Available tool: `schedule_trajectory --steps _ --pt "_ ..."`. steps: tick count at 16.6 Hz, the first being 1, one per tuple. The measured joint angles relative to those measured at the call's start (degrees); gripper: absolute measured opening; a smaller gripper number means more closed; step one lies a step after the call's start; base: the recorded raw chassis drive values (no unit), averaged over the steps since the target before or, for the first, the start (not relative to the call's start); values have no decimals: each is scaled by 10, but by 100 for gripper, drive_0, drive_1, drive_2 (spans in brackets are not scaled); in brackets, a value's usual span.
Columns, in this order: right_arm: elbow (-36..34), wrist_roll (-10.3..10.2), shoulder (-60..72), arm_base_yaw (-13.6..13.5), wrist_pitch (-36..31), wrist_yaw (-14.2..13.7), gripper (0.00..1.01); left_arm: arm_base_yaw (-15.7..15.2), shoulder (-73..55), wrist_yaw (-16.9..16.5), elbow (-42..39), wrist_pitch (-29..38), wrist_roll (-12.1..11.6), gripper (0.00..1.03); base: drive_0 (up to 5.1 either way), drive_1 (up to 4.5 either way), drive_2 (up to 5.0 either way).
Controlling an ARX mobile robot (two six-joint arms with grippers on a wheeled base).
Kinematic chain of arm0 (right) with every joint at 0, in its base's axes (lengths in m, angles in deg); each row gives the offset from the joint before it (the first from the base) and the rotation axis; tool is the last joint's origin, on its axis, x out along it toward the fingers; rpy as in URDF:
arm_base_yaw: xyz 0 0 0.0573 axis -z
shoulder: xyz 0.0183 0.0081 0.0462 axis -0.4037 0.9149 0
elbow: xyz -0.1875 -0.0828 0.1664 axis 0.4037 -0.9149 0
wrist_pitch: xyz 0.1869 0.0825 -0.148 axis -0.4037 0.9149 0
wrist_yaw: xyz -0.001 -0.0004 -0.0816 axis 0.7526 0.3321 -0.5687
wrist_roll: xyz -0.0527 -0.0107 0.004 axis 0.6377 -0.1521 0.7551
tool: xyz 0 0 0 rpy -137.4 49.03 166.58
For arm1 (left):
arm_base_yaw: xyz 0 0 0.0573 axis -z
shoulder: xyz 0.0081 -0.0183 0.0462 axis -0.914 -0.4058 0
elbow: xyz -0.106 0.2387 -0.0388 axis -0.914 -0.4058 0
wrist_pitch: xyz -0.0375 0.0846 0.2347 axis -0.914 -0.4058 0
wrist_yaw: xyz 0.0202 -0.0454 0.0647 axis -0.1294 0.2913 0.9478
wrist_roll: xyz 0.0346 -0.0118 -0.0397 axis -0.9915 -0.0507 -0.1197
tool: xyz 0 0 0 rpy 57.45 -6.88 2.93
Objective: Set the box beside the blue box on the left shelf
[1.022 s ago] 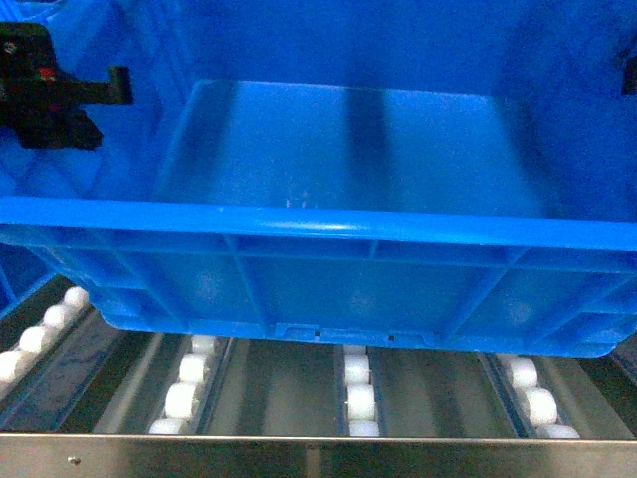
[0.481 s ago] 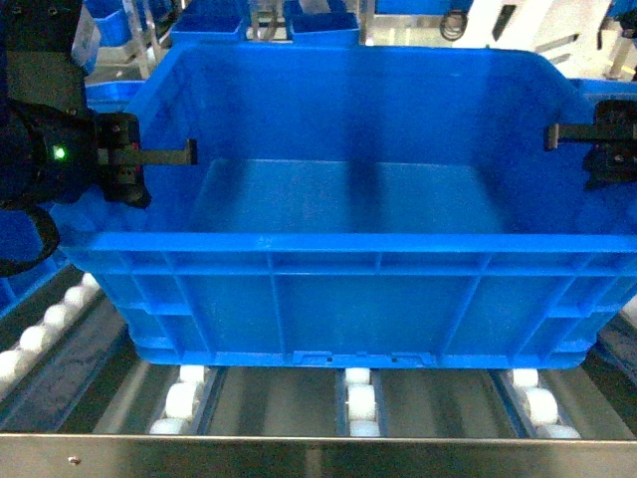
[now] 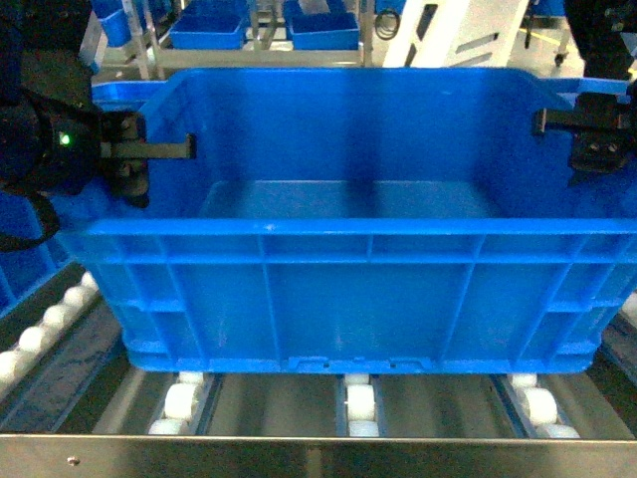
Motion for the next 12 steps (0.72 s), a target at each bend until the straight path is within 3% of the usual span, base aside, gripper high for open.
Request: schedule_trajectory --steps 2,4,5,6,7,8,9,10,12 --pt "-25 -13 -5 -15 -96 3 58 1 -9 1 -6 86 5 48 0 0 0" --pt "-59 -7 -31 -30 -224 14 78 6 16 -22 -12 205 30 70 0 0 0" --pt "-63 -5 -53 -38 -280 -6 91 8 46 -15 -12 246 32 83 0 0 0" --pt "-61 -5 -70 -37 -290 -10 100 4 66 -8 -12 253 33 95 0 0 0" --pt "-61 -4 -73 -36 -287 -14 97 -2 64 -4 -12 250 34 99 0 0 0" --pt "-62 -4 -64 -33 -282 -16 98 -4 52 -2 -16 242 34 98 0 0 0" --pt "-89 18 -61 -32 -351 -19 91 -7 59 -9 -44 241 7 87 0 0 0" --pt "-158 66 -92 -25 -415 -13 77 -14 101 -26 -112 261 -24 73 0 0 0" --pt "-288 98 -176 2 -478 -1 47 -50 189 -40 -217 309 -43 44 0 0 0"
